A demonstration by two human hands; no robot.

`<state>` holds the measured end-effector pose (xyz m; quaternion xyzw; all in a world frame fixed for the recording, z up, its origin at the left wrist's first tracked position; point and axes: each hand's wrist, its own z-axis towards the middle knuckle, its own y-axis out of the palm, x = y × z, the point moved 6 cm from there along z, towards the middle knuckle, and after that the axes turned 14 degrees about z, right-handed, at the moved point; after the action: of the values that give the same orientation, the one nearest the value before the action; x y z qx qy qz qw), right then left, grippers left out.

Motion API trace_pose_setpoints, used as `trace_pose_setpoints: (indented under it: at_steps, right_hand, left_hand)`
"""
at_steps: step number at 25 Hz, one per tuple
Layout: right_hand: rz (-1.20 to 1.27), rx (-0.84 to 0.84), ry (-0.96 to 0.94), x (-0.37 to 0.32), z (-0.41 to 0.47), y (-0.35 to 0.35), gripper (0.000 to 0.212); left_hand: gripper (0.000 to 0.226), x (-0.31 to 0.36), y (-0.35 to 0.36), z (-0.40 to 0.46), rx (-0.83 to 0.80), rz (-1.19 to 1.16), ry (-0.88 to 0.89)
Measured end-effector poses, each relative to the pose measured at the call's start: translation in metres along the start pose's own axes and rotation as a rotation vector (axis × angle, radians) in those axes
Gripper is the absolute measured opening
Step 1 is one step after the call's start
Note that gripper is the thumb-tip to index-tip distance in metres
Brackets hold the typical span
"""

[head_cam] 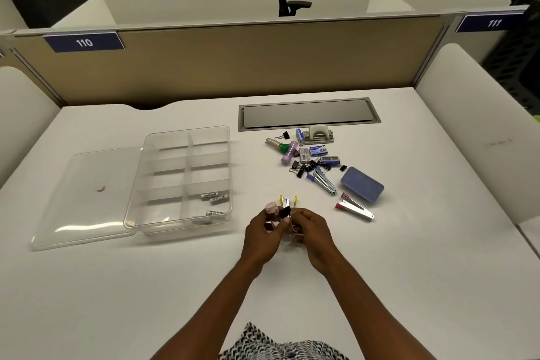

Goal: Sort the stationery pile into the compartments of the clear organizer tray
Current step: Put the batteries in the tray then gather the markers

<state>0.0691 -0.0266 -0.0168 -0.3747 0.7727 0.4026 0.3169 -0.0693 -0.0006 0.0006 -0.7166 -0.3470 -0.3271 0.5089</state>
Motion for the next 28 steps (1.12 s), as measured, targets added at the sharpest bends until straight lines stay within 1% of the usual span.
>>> trace_pose_setpoints:
  at_steps: [7,11,12,13,15,18,21,23,25,27,28]
  right_hand:
    - [-0.08,0.027,-0.059,0.0,-0.001,-0.002,0.011]
    - [-0.353,0.259,-0.233,-0.009,0.01,-0.025,0.007]
    - [-0.431,0.288,-0.249,-0.011,0.014,-0.028,0.007]
    - [-0.513,0.289,-0.257,-0.012,0.016,-0.027,0.012]
    - [-0.673,0.258,-0.273,-0.014,0.021,-0.02,0.03]
    - [-0.86,0.25,-0.328,-0.018,0.028,-0.006,0.051]
    - [-0.964,0.264,-0.322,-0.016,0.031,0.0,0.059]
    - [-0.958,0.3,-0.308,-0.016,0.032,0.0,0.056]
    - [-0.871,0.347,-0.275,-0.017,0.03,-0.003,0.048]
    - [-0.701,0.36,-0.225,-0.016,0.03,-0.008,0.027]
    - [-0.581,0.338,-0.201,-0.015,0.031,-0.01,0.017]
  left_hand:
    - [0.028,-0.016,-0.008,-0.001,0.031,-0.052,-0.075]
    - [0.028,-0.028,-0.016,0.001,0.102,-0.058,-0.167]
    - [0.026,-0.029,-0.018,0.002,0.108,-0.041,-0.187]
    - [0.022,-0.028,-0.02,0.003,0.113,-0.021,-0.201]
    - [0.017,-0.027,-0.021,0.006,0.127,0.03,-0.207]
    - [0.016,-0.024,-0.021,0.009,0.139,0.105,-0.203]
    - [0.014,-0.024,-0.019,0.01,0.132,0.12,-0.203]
    - [0.015,-0.023,-0.02,0.01,0.136,0.106,-0.206]
    - [0.016,-0.024,-0.02,0.011,0.139,0.096,-0.214]
    - [0.016,-0.025,-0.02,0.01,0.143,0.085,-0.224]
    - [0.016,-0.025,-0.02,0.01,0.147,0.081,-0.229]
